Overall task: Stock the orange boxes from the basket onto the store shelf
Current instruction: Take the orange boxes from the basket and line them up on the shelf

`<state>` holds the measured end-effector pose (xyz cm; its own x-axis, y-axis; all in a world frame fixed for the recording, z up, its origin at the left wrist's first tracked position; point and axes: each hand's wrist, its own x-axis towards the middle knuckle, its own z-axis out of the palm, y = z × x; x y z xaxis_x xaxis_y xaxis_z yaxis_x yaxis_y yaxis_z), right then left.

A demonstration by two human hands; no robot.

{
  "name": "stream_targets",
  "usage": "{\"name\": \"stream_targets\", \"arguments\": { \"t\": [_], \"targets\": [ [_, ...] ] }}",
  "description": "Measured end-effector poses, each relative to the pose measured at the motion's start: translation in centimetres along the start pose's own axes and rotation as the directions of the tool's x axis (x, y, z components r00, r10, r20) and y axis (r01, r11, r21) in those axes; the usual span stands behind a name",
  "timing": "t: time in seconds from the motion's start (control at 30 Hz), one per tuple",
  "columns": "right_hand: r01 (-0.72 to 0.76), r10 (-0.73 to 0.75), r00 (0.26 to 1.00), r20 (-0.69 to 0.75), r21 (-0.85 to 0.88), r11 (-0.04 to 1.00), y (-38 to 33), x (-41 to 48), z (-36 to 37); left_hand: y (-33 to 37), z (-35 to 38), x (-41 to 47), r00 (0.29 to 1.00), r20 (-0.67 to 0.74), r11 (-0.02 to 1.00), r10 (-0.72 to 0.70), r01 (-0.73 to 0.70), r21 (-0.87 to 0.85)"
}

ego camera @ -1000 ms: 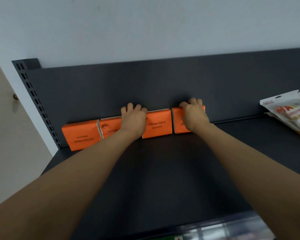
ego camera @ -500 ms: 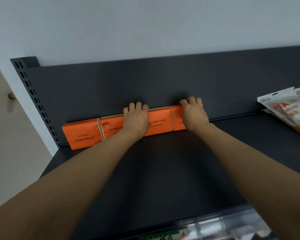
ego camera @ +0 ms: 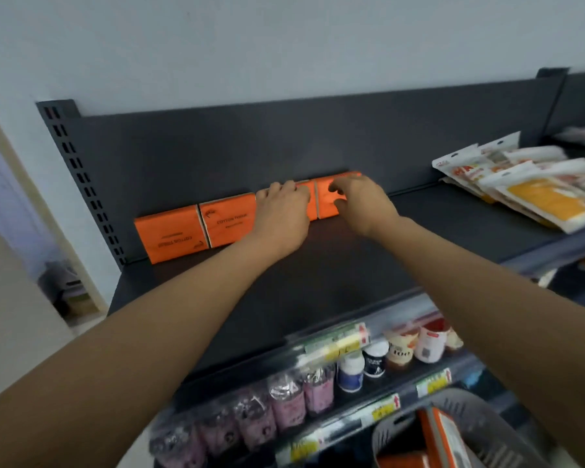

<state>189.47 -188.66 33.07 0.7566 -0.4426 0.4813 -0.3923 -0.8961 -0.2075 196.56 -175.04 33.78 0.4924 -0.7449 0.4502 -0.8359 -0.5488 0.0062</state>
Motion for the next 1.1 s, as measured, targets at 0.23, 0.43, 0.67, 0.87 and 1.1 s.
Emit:
{"name": "stream_targets", "arguments": {
  "t": [0.23,0.43,0.67,0.87,1.1],
  "targets": [
    [-0.122,0.12,0.992,-0.028,-0.068,0.99,-2.2,-11.1,-3.7,3.6,-3.4,-8.6,0.977,0.02,0.96,0.213,-0.206,-0.188],
    [-0.346,0.35,0.937,0.008,-0.131,0.929,-1.0,-22.1,-5.7,9.0,-3.4,-15.5,0.92,0.046,0.868,0.389,-0.349,-0.353],
    [-0.542,0.596,0.758,0.266,-0.251,0.802,2.9,-32.3,-5.2,14.4,1.6,-20.9,0.811,0.286,0.794,0.51,-0.317,-0.518],
    [-0.538,0.592,0.615,0.521,-0.271,0.798,6.7,-38.1,-2.4,17.9,8.8,-23.6,0.662,0.566,0.821,0.492,-0.135,-0.555],
    [-0.445,0.453,0.397,0.798,-0.264,0.856,11.2,-42.0,0.3,22.6,15.6,-26.2,0.497,0.757,0.87,0.423,0.011,-0.493]
  ]
}}
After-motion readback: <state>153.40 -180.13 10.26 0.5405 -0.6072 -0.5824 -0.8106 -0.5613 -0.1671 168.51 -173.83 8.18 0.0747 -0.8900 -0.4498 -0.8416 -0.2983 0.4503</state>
